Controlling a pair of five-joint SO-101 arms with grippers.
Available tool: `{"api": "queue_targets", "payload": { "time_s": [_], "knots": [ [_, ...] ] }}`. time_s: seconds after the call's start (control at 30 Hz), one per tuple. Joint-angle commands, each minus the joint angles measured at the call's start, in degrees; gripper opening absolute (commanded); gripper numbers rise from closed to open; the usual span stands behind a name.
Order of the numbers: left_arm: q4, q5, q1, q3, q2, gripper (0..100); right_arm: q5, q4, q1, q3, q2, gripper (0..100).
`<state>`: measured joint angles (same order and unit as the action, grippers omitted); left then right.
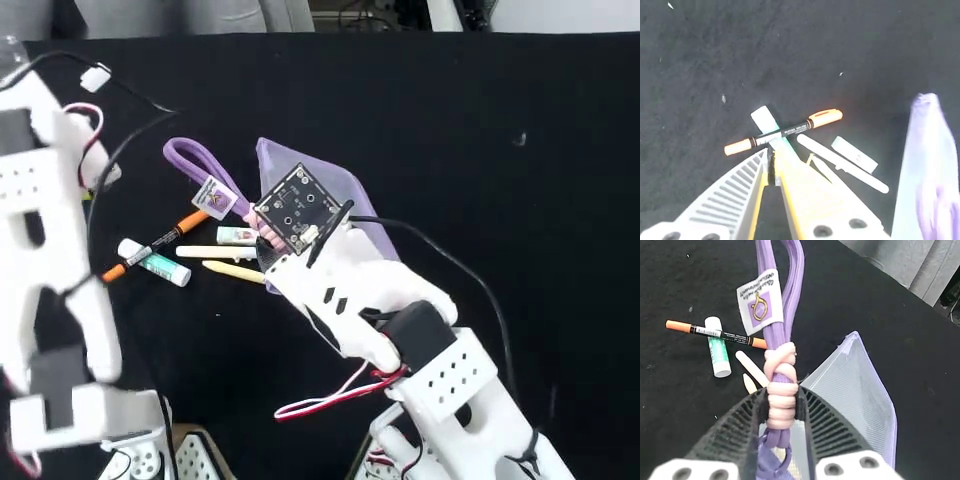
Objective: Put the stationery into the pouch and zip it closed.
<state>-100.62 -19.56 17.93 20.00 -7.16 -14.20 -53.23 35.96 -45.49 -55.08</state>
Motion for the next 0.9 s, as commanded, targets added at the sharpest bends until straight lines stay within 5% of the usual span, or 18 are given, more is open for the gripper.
{"api": "queue_targets", "payload": {
  "time_s": [0.0, 0.23, 0.53, 0.87],
  "knots": [
    [1.76, 0.53, -0.48, -6.02, -12.75, 3, -0.26, 1.32, 0.18, 0.22, -1.36, 1.1],
    [10.46, 0.44, -1.54, -24.66, -34.29, 3, -0.26, 1.23, 0.18, 0.22, -1.36, 1.1],
    [33.14, 0.53, -8.48, -56.66, -67.6, 3, -0.35, 1.49, 0.18, -0.75, -1.45, 1.1],
    [34.02, 0.18, -17.54, -72.31, -94.68, 19, -0.53, 1.23, 0.18, -0.75, -1.45, 1.1]
  ]
}}
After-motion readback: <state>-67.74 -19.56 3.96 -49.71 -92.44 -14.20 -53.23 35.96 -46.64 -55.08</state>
